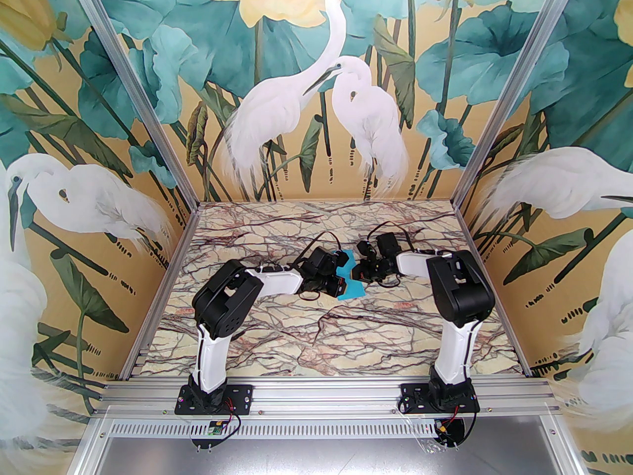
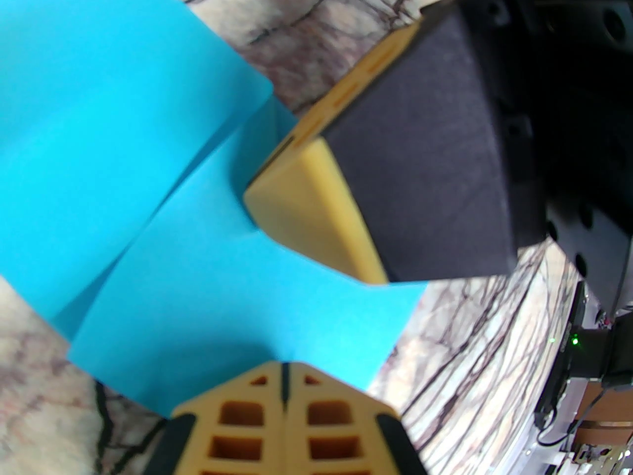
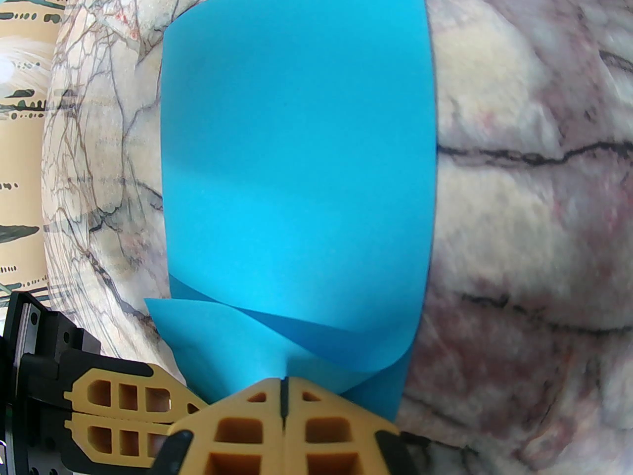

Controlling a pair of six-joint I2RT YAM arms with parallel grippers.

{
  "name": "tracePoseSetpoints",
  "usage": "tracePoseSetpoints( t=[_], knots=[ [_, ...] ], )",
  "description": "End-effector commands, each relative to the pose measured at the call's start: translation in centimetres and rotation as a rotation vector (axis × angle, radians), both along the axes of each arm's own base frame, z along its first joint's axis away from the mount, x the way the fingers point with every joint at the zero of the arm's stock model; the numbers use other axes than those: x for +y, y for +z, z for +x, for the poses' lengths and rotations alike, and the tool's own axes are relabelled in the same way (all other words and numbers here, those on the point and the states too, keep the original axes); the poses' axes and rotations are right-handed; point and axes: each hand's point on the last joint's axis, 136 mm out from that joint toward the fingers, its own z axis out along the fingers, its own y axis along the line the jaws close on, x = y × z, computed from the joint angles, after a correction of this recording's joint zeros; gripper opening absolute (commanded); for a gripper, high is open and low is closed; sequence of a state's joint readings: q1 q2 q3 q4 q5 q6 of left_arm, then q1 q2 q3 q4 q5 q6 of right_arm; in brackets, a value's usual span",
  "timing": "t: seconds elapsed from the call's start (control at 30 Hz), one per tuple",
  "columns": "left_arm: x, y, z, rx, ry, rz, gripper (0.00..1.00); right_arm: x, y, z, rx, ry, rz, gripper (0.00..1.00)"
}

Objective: Fold a paper plane with a square sheet of paper (fold left side to right side)
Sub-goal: Fold the triangle a second time at the center of the table.

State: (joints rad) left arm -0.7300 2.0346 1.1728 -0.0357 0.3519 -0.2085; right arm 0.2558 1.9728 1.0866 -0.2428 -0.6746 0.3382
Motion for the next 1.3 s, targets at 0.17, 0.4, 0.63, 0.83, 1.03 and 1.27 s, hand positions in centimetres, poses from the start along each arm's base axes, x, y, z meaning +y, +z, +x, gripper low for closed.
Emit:
tracePoseSetpoints(
  t=[0.17, 0.4, 0.63, 0.83, 1.03, 1.27],
  knots=[
    [3.4, -4.8, -2.8, 0.084, 0.015, 0.168, 0.00, -1.7, -0.7, 1.5, 0.008, -0.034, -0.046, 0.00],
    [3.6, -5.0, -3.0, 0.087, 0.014, 0.169, 0.00, -3.0, -0.7, 2.6, -0.001, -0.065, -0.046, 0.00],
    [1.7, -1.4, -2.2, 0.064, 0.011, 0.063, 0.00, -3.2, 2.5, 4.2, -0.063, -0.092, -0.014, 0.00],
    [0.2, 8.8, 1.8, -0.044, 0.047, -0.158, 0.12, -4.0, 7.3, 4.4, -0.149, -0.128, 0.006, 0.06],
    [3.5, 12.6, 3.3, -0.093, 0.119, -0.213, 0.24, -3.8, 9.6, 2.4, -0.177, -0.139, 0.070, 0.11],
    [4.5, 8.3, 1.5, 0.042, 0.121, -0.210, 0.43, -3.5, 9.1, 0.2, -0.146, -0.167, 0.121, 0.18]
  ],
)
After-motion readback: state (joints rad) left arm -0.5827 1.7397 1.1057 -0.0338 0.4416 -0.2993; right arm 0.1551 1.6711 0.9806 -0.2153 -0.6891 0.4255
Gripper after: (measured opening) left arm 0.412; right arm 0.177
